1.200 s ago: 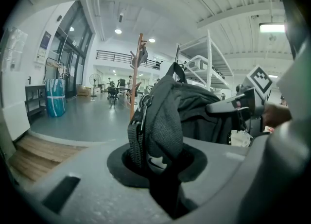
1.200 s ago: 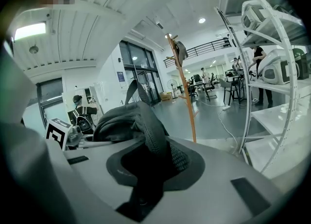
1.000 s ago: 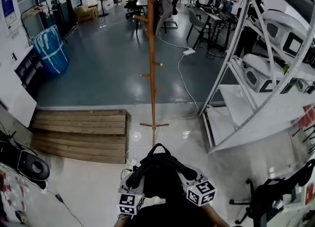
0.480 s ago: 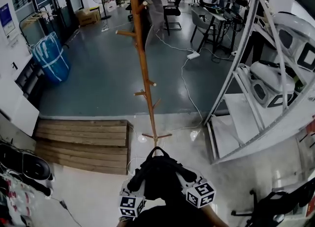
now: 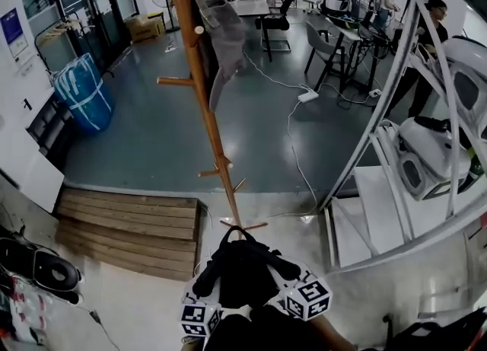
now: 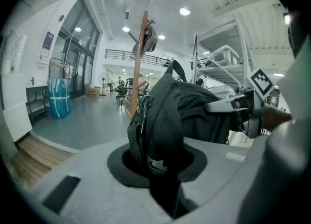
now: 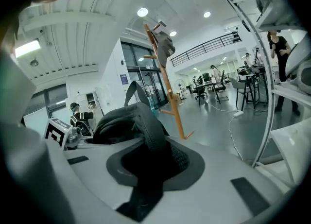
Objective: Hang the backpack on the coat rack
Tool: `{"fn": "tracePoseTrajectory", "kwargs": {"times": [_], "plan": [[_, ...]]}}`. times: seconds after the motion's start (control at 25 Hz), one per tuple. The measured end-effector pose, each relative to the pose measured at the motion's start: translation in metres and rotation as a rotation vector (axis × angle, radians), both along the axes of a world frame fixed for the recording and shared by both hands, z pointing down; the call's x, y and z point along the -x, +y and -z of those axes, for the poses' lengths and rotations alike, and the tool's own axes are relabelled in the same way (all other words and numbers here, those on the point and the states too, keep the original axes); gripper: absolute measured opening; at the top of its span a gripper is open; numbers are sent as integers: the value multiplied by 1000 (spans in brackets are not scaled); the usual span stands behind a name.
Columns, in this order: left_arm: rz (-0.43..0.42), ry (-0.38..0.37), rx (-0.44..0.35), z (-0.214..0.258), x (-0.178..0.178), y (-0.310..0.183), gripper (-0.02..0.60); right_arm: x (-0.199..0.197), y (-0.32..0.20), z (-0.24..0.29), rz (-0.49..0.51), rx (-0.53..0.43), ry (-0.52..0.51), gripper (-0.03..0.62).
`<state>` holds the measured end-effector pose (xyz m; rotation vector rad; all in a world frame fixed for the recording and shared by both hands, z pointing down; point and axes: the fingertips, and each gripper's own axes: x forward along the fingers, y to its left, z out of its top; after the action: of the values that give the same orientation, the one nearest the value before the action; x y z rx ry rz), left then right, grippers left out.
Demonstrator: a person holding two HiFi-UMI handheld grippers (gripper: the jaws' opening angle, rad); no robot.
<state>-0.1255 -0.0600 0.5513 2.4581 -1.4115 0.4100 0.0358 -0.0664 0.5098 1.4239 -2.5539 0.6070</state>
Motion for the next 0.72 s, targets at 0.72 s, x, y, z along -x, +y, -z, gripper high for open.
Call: {"fn": "tracePoseTrajectory", "kwargs": {"times": [0.72], "plan": [[78,22,-18,33,-30,-97,91,-25,-117,32,84,-59,-8,71]]}}
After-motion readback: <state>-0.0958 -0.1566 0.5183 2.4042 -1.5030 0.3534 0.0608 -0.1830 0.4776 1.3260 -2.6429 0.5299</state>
